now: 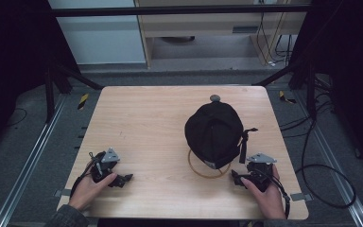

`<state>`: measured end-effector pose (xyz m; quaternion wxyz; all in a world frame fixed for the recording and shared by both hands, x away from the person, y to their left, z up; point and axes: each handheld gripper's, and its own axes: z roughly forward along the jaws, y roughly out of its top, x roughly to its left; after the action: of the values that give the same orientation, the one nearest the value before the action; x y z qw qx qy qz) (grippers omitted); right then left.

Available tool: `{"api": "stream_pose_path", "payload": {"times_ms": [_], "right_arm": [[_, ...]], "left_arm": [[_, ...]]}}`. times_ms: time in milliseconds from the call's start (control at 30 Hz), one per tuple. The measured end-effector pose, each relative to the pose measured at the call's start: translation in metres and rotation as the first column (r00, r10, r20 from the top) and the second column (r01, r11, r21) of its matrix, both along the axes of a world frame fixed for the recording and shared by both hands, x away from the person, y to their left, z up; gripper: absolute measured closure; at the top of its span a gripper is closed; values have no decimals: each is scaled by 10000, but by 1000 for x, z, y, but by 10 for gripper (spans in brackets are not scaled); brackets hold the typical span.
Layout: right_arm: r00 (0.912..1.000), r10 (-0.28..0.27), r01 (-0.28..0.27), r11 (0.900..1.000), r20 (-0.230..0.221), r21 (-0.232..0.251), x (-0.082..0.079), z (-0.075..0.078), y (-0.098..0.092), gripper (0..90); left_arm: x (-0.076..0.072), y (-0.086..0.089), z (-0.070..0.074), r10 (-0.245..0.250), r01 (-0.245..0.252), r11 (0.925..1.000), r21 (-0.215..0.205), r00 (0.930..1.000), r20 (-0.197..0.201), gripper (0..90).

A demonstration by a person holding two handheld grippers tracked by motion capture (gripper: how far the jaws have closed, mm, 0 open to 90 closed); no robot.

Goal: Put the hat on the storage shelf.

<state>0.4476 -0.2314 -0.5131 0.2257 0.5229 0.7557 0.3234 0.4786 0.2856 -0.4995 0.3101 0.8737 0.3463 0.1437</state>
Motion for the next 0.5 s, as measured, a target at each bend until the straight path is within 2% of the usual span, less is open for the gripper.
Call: {"api": "stream_pose_path", "payload": {"times_ms": [300, 500], "right_arm": [[10000, 1, -1, 10000, -2, 1, 0, 0, 0, 7], [10000, 0, 0, 10000, -1, 0, 0, 0, 0, 6]], "left_arm": [[1, 3, -4, 75, -70, 9992, -393, 9999, 136, 8], [-1, 5, -8, 109, -77, 9975, -708, 9989, 449, 0]]}}
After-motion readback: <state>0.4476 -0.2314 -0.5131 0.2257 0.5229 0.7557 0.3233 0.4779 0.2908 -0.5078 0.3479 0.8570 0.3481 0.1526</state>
